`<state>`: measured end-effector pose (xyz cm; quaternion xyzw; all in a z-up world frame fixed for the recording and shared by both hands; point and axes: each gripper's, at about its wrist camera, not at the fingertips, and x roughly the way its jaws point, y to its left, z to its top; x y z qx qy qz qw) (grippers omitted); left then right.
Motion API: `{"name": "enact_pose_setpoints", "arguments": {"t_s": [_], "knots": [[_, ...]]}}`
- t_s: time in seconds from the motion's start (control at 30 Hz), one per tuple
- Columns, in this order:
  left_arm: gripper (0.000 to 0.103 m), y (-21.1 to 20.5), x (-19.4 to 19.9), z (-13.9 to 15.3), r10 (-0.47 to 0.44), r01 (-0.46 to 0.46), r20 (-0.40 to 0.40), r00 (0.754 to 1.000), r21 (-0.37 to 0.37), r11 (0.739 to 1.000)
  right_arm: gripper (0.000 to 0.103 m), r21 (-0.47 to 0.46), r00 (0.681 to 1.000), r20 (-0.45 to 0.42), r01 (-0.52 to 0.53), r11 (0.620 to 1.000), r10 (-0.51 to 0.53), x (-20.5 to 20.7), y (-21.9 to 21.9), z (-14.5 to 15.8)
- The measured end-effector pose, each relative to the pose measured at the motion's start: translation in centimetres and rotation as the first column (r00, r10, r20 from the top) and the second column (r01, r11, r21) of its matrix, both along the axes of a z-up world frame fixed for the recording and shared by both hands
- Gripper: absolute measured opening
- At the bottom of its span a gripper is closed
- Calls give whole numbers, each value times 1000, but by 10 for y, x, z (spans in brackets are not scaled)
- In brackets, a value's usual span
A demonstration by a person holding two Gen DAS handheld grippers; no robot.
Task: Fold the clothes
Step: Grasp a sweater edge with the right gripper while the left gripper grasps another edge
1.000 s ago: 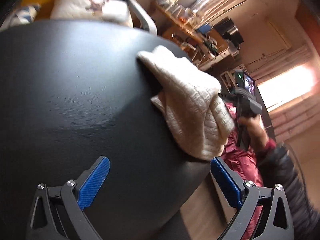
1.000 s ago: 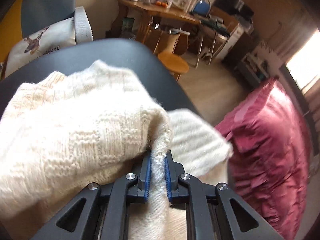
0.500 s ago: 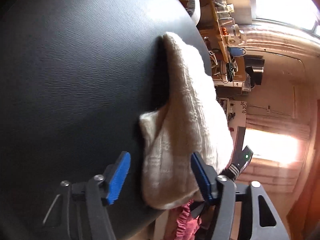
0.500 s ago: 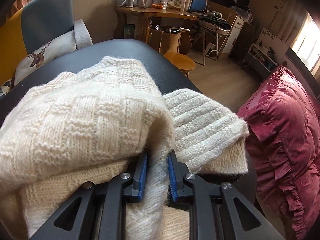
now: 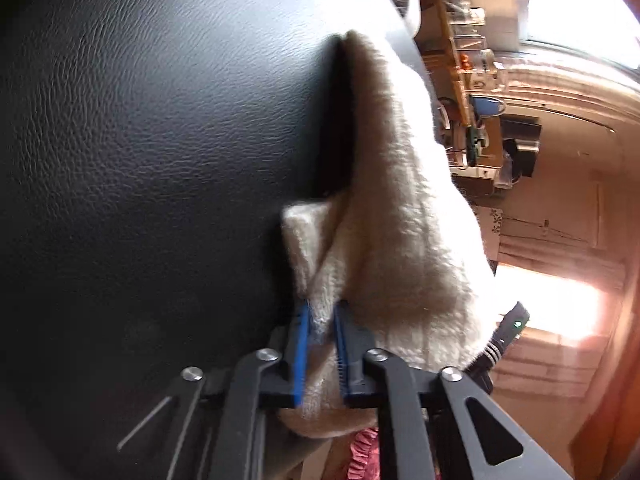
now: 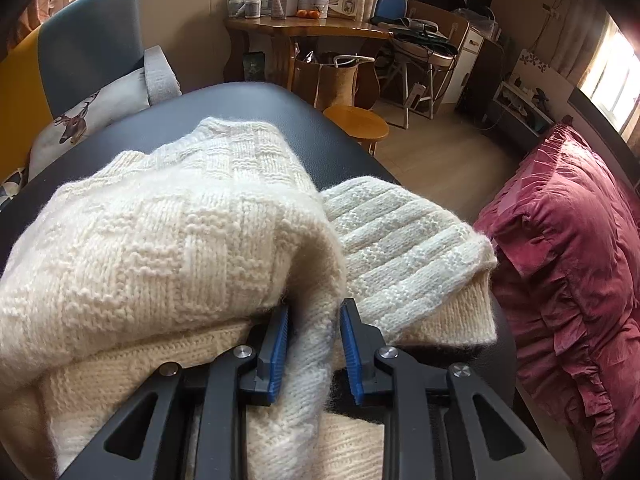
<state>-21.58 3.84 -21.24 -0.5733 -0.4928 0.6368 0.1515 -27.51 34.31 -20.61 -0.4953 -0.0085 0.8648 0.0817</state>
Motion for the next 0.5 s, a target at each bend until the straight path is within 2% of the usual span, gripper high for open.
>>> {"name": "enact_pose_setpoints", "arguments": {"t_s": [0.13, 0.23, 0.33, 0.37, 0.4, 0.47, 0.5], "knots": [[9, -14, -3, 28, 48, -45, -91, 995, 42, 998, 25, -23, 1000, -15, 0, 1000, -1, 8, -3, 10], [8, -35, -2, 66, 69, -62, -195, 978, 41, 997, 25, -44, 999, -36, -9, 999, 8, 19, -10, 20], [4, -58, 9, 107, 72, -73, -311, 948, 9, 997, 25, -61, 998, -53, -28, 998, 25, 32, -21, 25], [0, -64, 15, 121, 60, -67, -356, 932, -7, 998, 25, -62, 998, -51, -33, 998, 29, 37, -25, 24], [0, -64, 16, 136, 46, -63, -393, 919, -31, 998, 25, -59, 999, -40, -33, 998, 31, 41, -29, 21], [0, -74, 36, 152, -5, -44, -444, 896, -99, 994, 25, -62, 999, -35, -30, 998, 28, 50, -35, 15], [0, -78, 46, 154, -26, -28, -450, 893, -111, 993, 25, -67, 999, -37, -23, 997, 21, 54, -36, 14]]}}
